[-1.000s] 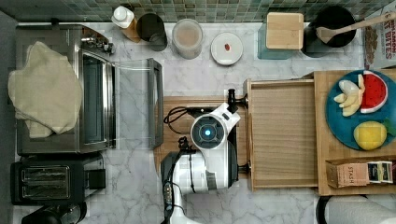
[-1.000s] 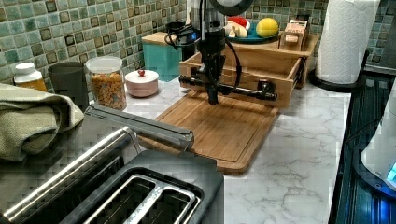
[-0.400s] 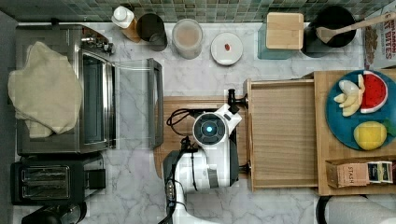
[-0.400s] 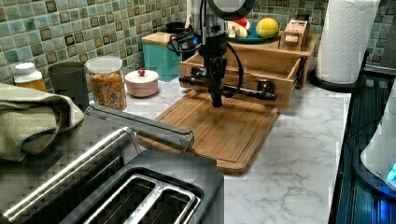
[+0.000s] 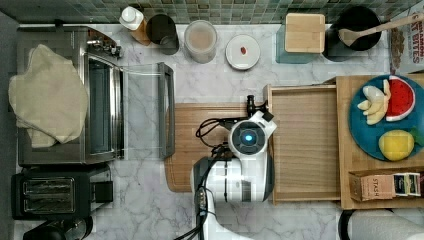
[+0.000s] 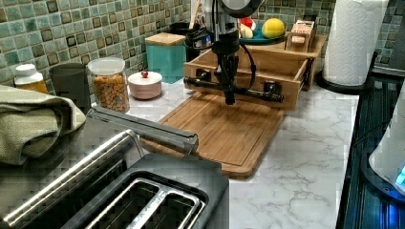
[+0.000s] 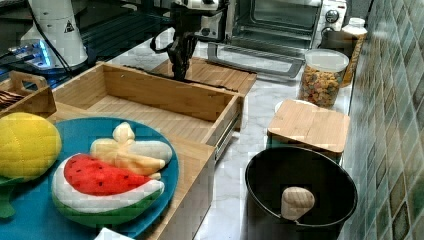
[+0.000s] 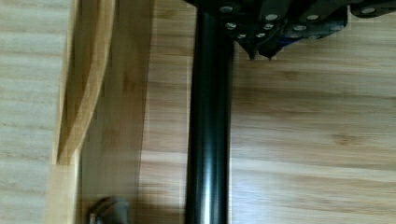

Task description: Close the drawer.

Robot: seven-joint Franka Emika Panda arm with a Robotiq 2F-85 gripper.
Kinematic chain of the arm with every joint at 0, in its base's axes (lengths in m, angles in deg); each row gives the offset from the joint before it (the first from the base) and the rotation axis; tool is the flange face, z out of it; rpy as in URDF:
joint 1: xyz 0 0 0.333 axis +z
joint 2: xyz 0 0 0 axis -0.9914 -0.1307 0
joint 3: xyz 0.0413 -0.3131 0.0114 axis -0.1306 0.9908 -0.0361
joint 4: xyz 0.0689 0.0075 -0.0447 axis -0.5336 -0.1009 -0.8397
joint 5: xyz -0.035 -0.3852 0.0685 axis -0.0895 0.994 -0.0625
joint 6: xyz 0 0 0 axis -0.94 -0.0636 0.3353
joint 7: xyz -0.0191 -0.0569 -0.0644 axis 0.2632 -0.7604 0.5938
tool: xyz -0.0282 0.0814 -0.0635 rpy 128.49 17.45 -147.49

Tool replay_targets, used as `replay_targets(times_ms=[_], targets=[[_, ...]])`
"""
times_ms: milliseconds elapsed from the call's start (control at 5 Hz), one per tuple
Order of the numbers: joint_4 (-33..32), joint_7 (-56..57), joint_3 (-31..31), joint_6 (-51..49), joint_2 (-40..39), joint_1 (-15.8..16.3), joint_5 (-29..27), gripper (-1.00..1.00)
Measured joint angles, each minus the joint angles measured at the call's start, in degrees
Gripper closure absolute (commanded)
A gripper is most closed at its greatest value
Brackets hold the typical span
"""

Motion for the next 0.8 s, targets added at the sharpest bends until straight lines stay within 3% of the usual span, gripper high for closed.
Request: replay_targets(times_ms=[400,600,800], targets=[[2.6,7.1,1.3,-2.5,-0.1,-5.4,-4.3,1.00],[2.7,16.0,3.2,-0.4,-0.7,-8.4,-7.9,1.00],[5.0,29.2,5.0,-0.4,-2.1,-12.1,-8.1,1.00]])
